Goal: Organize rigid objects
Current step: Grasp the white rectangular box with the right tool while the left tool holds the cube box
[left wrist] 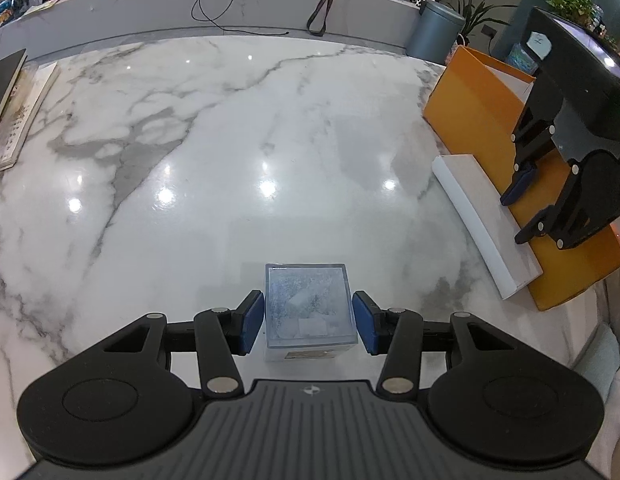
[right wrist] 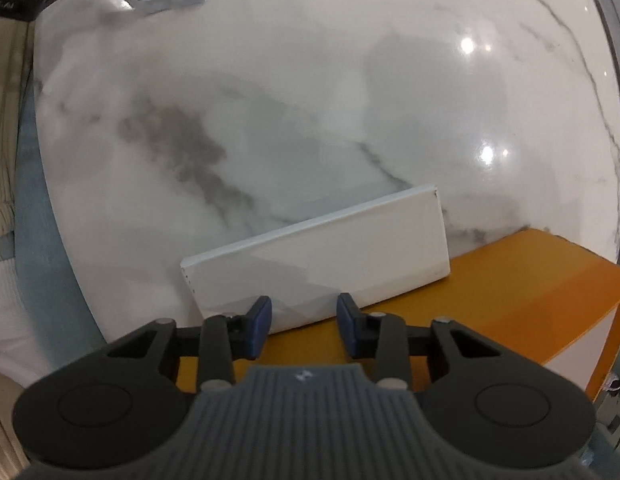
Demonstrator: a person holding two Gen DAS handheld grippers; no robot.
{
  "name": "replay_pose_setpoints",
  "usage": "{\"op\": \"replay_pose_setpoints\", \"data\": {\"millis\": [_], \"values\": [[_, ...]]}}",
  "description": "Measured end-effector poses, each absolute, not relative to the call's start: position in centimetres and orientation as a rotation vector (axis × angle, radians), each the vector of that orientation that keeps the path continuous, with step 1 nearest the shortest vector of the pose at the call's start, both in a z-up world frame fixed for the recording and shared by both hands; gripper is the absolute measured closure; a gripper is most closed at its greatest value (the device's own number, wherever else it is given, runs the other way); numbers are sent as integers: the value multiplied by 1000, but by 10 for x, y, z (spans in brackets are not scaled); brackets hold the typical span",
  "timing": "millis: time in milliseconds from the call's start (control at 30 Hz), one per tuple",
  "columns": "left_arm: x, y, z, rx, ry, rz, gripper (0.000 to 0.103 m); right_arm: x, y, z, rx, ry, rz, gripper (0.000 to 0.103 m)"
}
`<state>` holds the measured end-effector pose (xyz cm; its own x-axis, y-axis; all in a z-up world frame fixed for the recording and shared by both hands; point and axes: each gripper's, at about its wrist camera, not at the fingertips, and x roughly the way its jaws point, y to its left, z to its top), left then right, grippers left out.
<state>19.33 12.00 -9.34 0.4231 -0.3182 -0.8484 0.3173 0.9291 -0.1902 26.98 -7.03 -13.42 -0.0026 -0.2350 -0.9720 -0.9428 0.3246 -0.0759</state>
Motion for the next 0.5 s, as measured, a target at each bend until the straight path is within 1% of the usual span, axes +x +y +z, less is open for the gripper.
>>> {"op": "replay_pose_setpoints", "data": {"millis": [67,100,133,167,200,267,333,433,500], "values": [[194,119,-94,0,1065,-398,48,268,-69,-132,-1143,1486,804,66],[194,119,-94,-1,1068,-398,48,267,-68,-129,-1148,1467,816,60],[194,119,-94,0,1070,-399,48,265,-66,-126,-1154,1448,823,53],[194,119,-93,2,1071,-400,48,263,-64,-123,-1170,1421,826,34],[193,119,-93,5,1072,-400,48,264,-63,-120,-1190,1384,830,20],[194,118,-93,10,1073,-401,48,268,-60,-119,-1193,1376,851,11],[196,118,-93,9,1075,-400,48,279,-60,-121,-1163,1397,827,8],[198,116,-93,11,1077,-402,48,299,-59,-124,-1046,1488,784,5],[200,116,-93,12,1080,-406,48,309,-57,-126,-983,1500,783,3]]}}
